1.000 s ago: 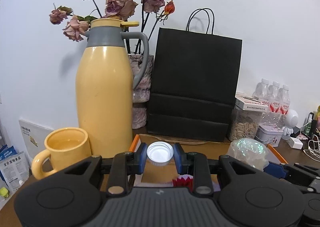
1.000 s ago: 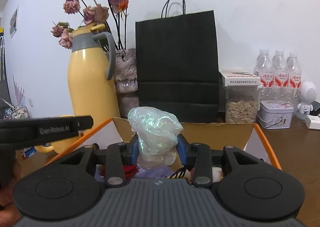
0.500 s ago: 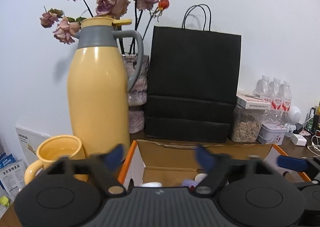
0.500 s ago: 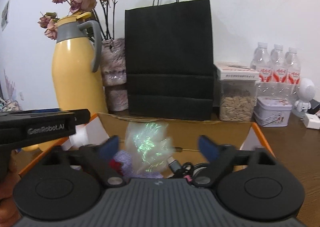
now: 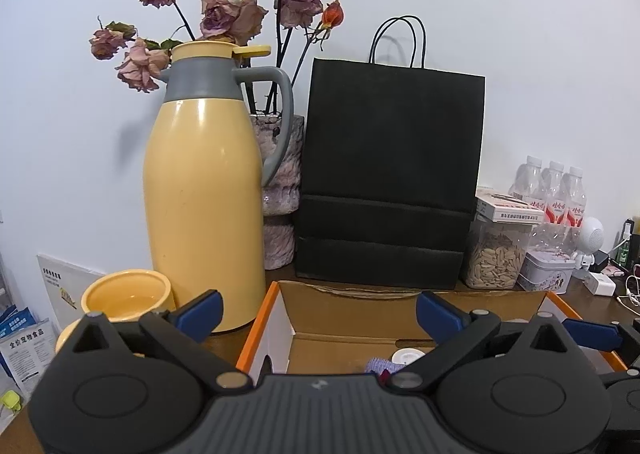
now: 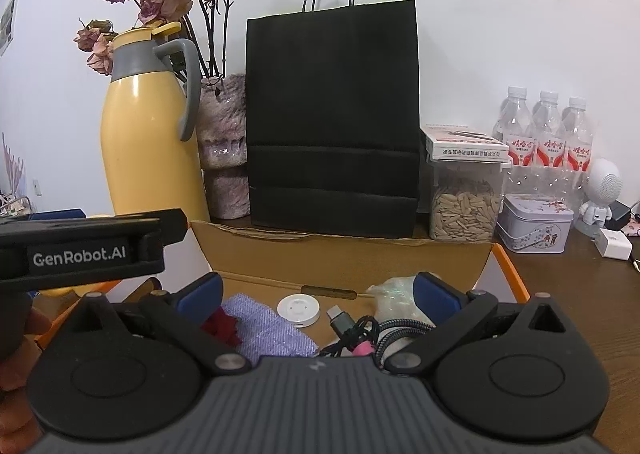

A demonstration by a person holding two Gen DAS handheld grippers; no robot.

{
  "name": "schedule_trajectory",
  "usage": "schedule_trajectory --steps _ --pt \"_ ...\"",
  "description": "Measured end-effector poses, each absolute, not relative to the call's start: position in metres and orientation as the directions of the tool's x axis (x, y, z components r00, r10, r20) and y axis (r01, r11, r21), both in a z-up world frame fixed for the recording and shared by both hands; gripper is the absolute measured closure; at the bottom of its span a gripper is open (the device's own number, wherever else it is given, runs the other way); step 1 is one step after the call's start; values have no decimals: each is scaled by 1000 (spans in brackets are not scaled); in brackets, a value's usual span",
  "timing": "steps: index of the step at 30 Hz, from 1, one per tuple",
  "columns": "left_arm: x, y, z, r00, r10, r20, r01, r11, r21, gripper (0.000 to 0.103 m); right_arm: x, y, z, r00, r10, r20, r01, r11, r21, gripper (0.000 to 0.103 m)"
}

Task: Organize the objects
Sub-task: 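Open both tools in the box and withdraw them over the table, then move the right tool to a white lid on the table and grasp it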

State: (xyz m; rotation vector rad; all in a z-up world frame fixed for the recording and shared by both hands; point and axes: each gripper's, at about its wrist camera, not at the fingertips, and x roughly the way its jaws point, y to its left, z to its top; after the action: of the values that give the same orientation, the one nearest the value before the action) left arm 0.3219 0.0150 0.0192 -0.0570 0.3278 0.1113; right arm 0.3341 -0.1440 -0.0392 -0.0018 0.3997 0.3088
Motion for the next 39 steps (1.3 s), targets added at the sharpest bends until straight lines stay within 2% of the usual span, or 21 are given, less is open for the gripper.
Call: schedule_trajectory --steps 18,27,39 --pt "253 18 11 950 93 -297 -107 994 -31 0 273 -172 -39 906 266 -329 -288 957 -18 0" --pt "218 24 2 942 96 -321 -109 994 -23 0 230 -187 -47 919 249 -305 -279 958 -60 0" --pt "181 31 -27 906 114 -408 -109 993 37 0 188 -208 -71 899 212 -384 -253 966 -60 0"
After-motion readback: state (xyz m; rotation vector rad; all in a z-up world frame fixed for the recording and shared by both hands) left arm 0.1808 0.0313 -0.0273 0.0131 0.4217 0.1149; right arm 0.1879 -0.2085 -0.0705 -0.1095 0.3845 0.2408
